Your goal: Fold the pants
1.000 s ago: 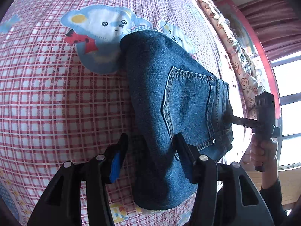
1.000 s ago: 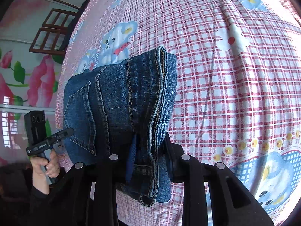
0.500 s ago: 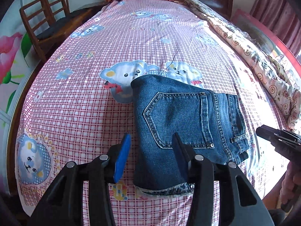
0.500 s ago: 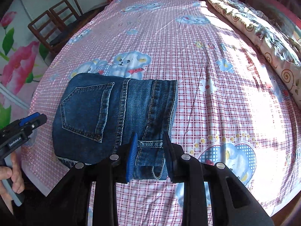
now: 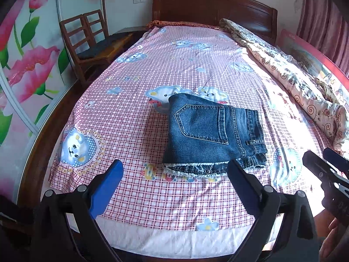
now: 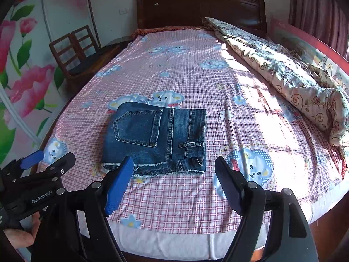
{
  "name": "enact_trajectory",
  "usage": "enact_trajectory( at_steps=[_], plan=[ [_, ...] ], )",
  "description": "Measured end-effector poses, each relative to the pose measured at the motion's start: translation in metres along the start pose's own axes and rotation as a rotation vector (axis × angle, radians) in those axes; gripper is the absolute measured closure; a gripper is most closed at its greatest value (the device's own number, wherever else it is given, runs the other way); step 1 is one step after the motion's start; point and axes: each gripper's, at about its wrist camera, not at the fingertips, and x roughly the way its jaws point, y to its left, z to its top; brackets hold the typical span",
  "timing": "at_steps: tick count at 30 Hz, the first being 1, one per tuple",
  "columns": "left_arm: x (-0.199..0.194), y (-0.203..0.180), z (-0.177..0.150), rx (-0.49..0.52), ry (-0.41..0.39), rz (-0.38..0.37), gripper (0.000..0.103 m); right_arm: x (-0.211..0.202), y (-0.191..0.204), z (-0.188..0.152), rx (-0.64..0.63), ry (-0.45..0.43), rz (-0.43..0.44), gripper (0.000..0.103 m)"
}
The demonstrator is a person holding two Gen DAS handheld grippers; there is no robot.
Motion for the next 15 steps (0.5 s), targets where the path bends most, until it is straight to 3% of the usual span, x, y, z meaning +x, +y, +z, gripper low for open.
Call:
enact_trajectory(
  at_steps=[9,15],
  plan=[
    [-0.053,0.005,-0.03,0.031,-0.017,0.002,0.006,-0.051,0.015,-0.032,-0.02,-0.052,-0.026,0.019],
    [-0.069,0.008,-0.03,0.026,-0.036,0.0,0.006,-0.062,0.018,-0.028,-0.016,-0.056,-0.023,0.019]
  ],
)
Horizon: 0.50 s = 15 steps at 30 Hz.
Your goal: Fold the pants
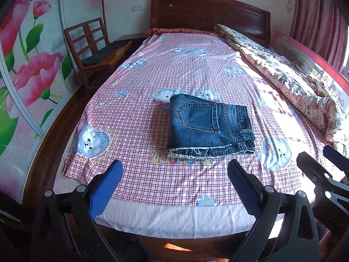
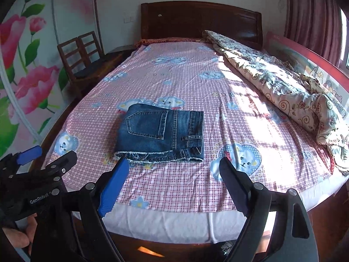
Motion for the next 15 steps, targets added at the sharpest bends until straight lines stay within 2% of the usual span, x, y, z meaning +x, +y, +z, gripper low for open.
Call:
enact_trajectory(
  at_steps=[15],
  plan=[
    [-0.0108,0.0017,0.0069,-0.014,-0.027,-0.007,0.006,-0.0103,0.0015,0.0097,0.009,-0.015,-0.01,0.019]
  ],
)
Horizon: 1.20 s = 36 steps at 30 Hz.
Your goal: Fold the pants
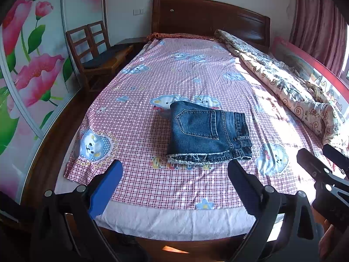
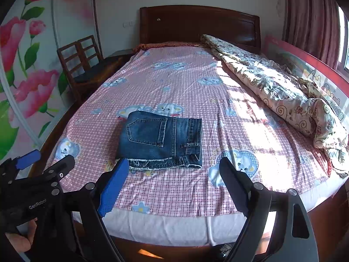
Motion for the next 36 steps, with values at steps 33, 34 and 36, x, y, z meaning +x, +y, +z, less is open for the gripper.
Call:
enact_trajectory(
  at_steps=[33,34,36],
  plan=[
    [-0.0074,-0.0064,0.0051,0.014,-0.013,0.003,0.004,-0.0026,-0.0035,0.0035,0.017,-0.006,-0.017,0.019],
    [-0.0075,-0.0065,0.0055,0.014,-0.012,0.002,0.004,-0.0022,-0.004,0.0035,0.017,-0.005,-0.017,0.019],
    [-0.008,-0.0069,0.0057,0.015,-0.011,0.002,0.004,-0.0019,-0.0042,0.0037,0.018,-0.003,-0.018,0.019]
  ],
)
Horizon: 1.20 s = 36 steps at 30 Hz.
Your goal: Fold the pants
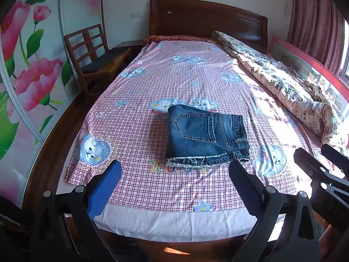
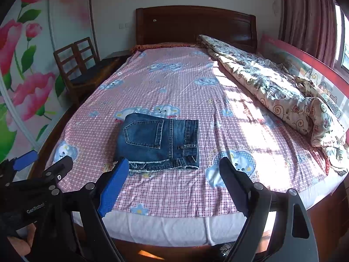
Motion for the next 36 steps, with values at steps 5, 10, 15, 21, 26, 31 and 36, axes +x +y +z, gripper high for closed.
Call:
enact_trajectory(
  at_steps=[5,10,15,21,26,31,36],
  plan=[
    [0.0007,-0.0009,-0.0007,0.0,0.004,-0.001,0.004,0.0013,0.0004,-0.0003,0.001,0.005,-0.001,0.019],
    [0.002,-0.0013,-0.0015,-0.001,0.008,0.0,0.004,0.0013,0.0011,-0.001,0.001,0.005,-0.004,0.019],
    [0.0035,-0.0003,-0.0015,-0.005,0.016,0.007,0.002,0.0005,0.0012,-0.0009,0.001,0.005,-0.01,0.019],
    [0.0013,0.0,-0.0013,-0.012,0.001,0.017,0.002,0.0006,0.0008,-0.0003,0.004,0.008,-0.017,0.019],
    [0.0012,-0.0014,-0.0012,0.0,0.0,0.032,0.002,0.0018,0.0012,0.0007,0.002,0.013,-0.023,0.019],
    [0.0013,-0.0031,-0.002,0.007,-0.001,0.022,0.002,0.0034,0.0013,0.0001,0.002,0.019,-0.028,0.019],
    [-0.0006,-0.005,-0.0016,0.013,-0.011,0.023,0.002,0.005,0.0009,0.0004,0.005,0.02,-0.033,0.019]
  ],
)
